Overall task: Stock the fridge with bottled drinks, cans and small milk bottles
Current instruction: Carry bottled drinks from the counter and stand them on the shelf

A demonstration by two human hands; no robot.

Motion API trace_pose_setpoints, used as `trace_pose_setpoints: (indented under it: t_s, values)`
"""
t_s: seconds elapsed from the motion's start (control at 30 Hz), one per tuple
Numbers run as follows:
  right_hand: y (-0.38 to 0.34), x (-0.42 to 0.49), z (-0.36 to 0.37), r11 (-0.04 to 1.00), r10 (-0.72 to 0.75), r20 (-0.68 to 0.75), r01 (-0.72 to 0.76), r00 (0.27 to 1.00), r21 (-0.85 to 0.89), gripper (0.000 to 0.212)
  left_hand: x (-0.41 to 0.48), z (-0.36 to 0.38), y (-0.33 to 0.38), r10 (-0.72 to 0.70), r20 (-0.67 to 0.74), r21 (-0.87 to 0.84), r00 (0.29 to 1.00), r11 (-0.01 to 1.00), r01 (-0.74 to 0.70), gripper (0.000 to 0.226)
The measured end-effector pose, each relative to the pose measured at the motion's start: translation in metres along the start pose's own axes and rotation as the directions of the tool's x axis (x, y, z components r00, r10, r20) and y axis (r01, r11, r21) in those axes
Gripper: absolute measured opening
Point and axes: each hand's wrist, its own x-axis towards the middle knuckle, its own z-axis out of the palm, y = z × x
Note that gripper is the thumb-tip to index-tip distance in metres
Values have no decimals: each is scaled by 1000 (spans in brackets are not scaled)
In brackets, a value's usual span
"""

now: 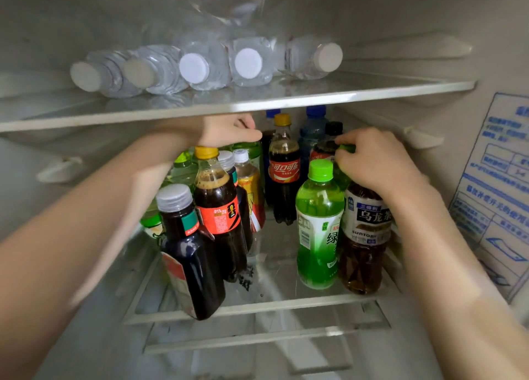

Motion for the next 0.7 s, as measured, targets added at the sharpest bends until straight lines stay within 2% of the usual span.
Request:
trace_pose_setpoints:
  t_s: [0.1, 0.23, 0.3, 0.4, 0.53, 0.7]
  values:
    - [0, -2, 0, 1000, 8, -28, -8, 1000, 3, 40, -21, -6, -9, 5, 6, 26, 1000, 1000, -5, 34]
    - [2, -8, 1, 1000, -24, -79, 23, 997, -11, 37, -50, -15, -15, -12, 48, 238, 999, 971, 0, 55]
    - [4, -11, 2, 999, -35, -106, 35, 994, -2, 35, -56, -15, -15, 6, 58, 302, 998, 953, -23, 59]
    - [4, -11, 2, 999, -40, -115, 40, 993, -2, 34, -59, -19, -13, 34, 94, 229, 995, 972, -55, 52]
    - [3, -10, 4, 999, -30, -108, 28, 994, -16, 34, -55, -16, -14, 132, 86, 108, 988, 984, -141, 28]
    - [4, -8, 5, 1000, -17, -109, 16, 994, -11, 34, -35, -2, -5, 140, 56, -5, 989, 990, -140, 23]
